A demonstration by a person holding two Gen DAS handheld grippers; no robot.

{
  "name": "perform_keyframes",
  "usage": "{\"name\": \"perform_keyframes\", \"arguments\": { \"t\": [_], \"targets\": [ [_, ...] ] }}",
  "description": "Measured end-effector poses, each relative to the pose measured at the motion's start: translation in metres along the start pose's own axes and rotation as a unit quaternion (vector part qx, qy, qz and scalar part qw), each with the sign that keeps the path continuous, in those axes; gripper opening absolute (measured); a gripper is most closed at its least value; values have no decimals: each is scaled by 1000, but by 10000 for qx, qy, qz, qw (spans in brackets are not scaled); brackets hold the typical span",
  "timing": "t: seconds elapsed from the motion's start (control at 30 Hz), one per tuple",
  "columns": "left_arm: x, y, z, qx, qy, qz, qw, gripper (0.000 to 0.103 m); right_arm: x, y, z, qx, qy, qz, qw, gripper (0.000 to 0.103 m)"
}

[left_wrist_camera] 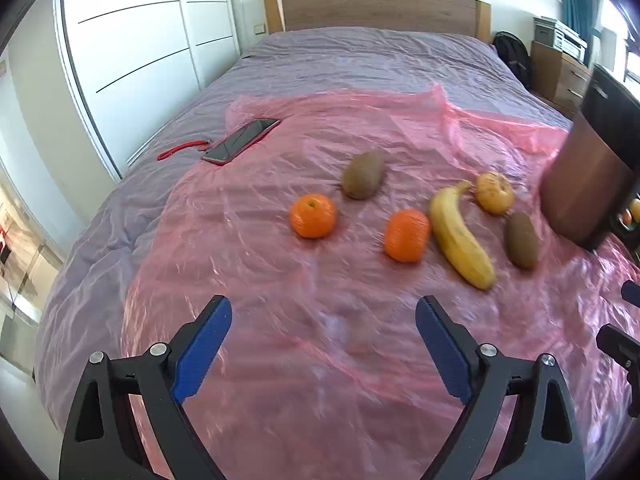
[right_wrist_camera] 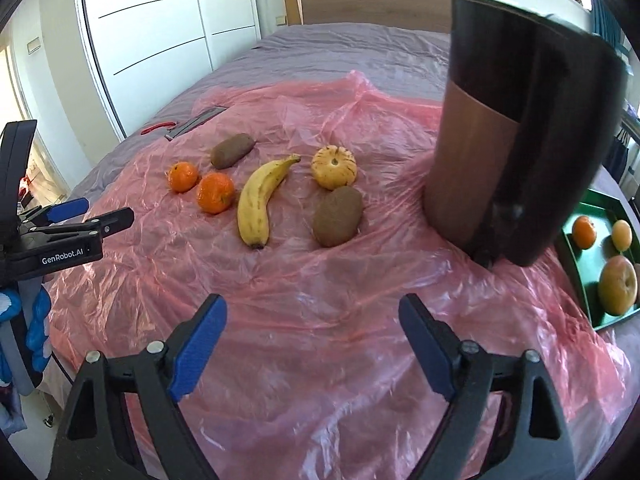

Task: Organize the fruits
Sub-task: 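Grasp another mandarin with the left tool while the right tool grasps the second kiwi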

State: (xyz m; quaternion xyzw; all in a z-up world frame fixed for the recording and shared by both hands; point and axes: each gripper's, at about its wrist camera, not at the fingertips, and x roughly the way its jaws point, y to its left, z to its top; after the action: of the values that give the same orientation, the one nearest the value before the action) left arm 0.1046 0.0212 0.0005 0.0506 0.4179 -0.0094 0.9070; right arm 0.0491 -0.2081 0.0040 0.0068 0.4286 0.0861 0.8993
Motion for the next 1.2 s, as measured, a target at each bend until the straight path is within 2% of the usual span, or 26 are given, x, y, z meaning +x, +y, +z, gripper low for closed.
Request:
{"name": "perform_keyframes", "arguments": {
  "t": [0.17, 0.37, 0.53, 0.63, 0.87, 0.93, 1.0, 1.03, 1.2],
  "targets": [
    [24, 14, 17, -184, 36, -149, 9997, 84, 34, -7, 22, 180, 32, -73, 9998, 103],
    [42, -6, 29, -79, 51, -631, 9980, 76, 68, -19, 43, 371, 110, -221, 9990, 103],
    [60, -29, 37, 193, 151, -758, 9968, 68, 90, -27, 51, 635, 194, -239, 9975, 92],
    [73, -36, 40, 272, 242, -759, 9965, 65, 100, -31, 54, 750, 238, -212, 9967, 89],
    [87, -47, 43, 379, 310, -997, 9938, 65, 122, -36, 56, 911, 384, -196, 9949, 82],
    [90, -49, 42, 395, 338, -1062, 9930, 65, 126, -37, 55, 934, 410, -160, 9947, 69],
    [94, -50, 42, 384, 366, -1114, 9924, 64, 131, -37, 55, 914, 441, -134, 9947, 63],
    [96, -51, 41, 390, 391, -1114, 9922, 60, 132, -36, 55, 901, 446, -126, 9948, 62],
    [101, -50, 40, 341, 459, -1213, 9910, 60, 137, -33, 55, 849, 449, -83, 9953, 62]
  ]
}}
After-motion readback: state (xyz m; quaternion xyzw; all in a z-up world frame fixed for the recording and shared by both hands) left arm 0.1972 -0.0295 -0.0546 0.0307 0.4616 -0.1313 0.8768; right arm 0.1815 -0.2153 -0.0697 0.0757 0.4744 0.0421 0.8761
